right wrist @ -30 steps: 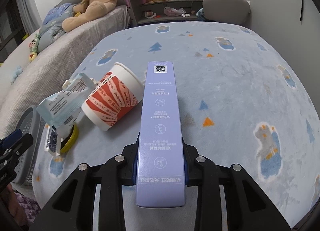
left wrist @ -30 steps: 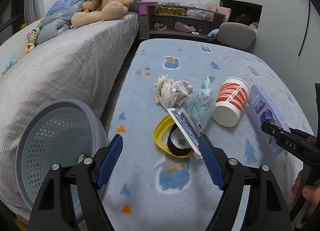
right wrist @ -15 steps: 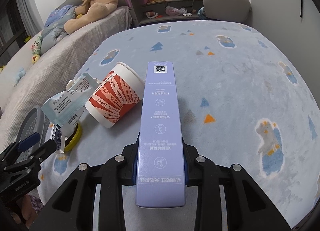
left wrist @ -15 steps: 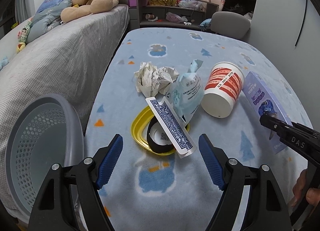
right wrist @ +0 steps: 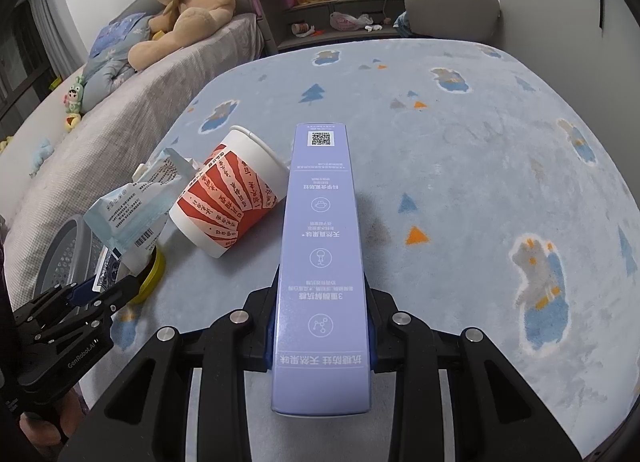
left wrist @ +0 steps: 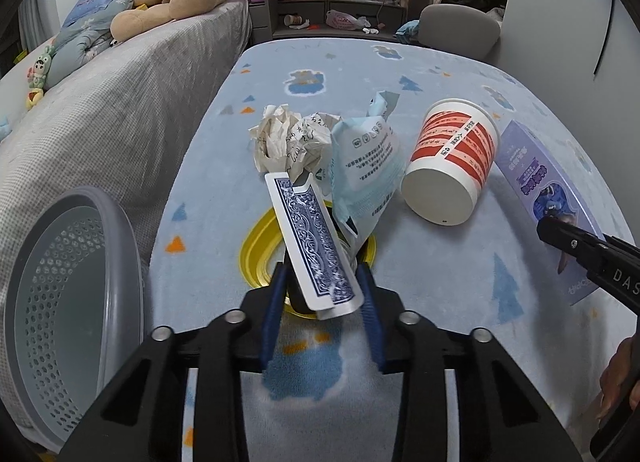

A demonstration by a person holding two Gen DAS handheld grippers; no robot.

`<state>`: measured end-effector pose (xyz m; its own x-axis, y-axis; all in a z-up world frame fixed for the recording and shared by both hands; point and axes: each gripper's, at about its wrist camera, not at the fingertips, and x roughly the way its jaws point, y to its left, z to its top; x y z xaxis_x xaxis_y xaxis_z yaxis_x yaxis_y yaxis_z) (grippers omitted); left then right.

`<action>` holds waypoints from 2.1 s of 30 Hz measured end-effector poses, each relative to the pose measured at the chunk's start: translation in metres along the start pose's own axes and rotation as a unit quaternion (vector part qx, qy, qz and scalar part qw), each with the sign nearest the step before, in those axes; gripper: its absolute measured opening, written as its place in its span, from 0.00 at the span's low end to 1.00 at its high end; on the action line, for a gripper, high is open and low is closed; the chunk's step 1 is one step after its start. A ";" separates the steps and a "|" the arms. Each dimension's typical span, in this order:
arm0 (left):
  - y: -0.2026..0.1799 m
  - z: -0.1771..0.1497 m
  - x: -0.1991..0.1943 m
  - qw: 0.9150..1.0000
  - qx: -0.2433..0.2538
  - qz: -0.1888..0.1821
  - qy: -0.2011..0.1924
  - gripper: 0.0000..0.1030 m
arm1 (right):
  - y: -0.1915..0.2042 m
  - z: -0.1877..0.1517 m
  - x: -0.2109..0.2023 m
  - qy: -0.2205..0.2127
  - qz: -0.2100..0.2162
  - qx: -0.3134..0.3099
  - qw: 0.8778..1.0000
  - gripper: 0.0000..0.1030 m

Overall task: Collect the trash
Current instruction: 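Grasp the blue playing card with the left tool while right holds lavender box, then carry the card and lavender box over the grey basket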

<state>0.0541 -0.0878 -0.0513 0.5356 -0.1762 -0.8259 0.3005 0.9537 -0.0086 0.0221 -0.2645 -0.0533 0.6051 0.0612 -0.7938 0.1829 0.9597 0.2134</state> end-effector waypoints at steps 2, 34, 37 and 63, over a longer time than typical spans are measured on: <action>0.002 0.000 -0.003 1.000 -0.002 -0.005 -0.002 0.22 | 0.000 -0.001 -0.001 0.000 0.000 -0.001 1.000 0.30; -0.003 -0.046 -0.040 0.998 0.016 -0.061 -0.002 0.48 | 0.013 -0.015 -0.019 0.002 0.009 -0.009 1.000 0.30; 0.000 -0.046 -0.039 0.998 0.009 -0.059 -0.001 0.49 | 0.012 -0.016 -0.020 0.000 0.010 -0.008 1.000 0.30; -0.016 -0.031 -0.033 0.998 0.034 -0.051 -0.017 0.09 | -0.005 -0.016 -0.023 -0.002 0.008 0.005 1.000 0.30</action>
<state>0.0071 -0.0902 -0.0413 0.5267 -0.2803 -0.8025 0.4066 0.9121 -0.0518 -0.0051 -0.2662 -0.0450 0.6108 0.0759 -0.7881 0.1814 0.9555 0.2326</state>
